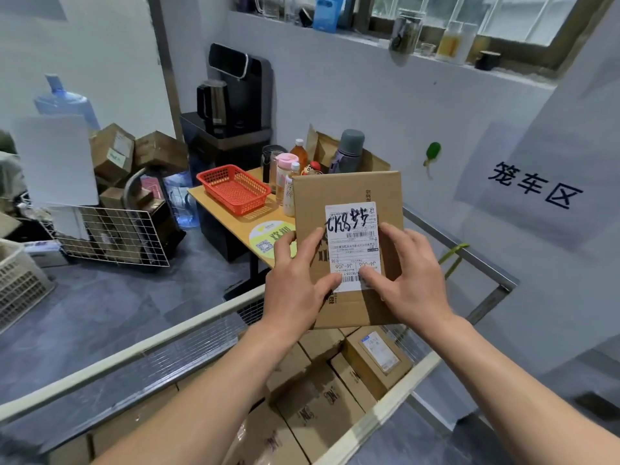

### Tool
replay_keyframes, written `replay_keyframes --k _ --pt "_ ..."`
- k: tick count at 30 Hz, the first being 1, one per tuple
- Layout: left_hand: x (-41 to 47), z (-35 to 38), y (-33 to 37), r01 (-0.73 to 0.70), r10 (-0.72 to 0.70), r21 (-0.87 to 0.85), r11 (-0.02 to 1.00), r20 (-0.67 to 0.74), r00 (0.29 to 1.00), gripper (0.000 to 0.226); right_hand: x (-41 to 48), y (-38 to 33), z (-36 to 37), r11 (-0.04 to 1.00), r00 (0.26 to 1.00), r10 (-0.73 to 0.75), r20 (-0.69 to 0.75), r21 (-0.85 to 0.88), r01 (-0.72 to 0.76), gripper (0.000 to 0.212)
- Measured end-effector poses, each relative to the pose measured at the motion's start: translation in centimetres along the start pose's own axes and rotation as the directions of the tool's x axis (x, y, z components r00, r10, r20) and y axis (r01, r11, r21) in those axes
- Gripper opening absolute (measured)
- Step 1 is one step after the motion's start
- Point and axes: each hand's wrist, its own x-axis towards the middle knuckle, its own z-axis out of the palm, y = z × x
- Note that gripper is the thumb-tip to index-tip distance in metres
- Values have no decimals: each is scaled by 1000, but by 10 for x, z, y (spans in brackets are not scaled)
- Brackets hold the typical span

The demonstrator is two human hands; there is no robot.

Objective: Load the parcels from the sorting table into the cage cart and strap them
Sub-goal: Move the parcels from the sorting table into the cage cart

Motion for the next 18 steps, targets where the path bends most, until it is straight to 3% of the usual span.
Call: replay_keyframes --k 10,18 --pt "25 20 -16 81 -76 79 994 -67 995 77 44 35 47 992 988 -112 108 74 104 80" --pt "25 89 -45 331 -324 123 936 -72 943 79 65 109 97 985 928 -147 343 141 104 88"
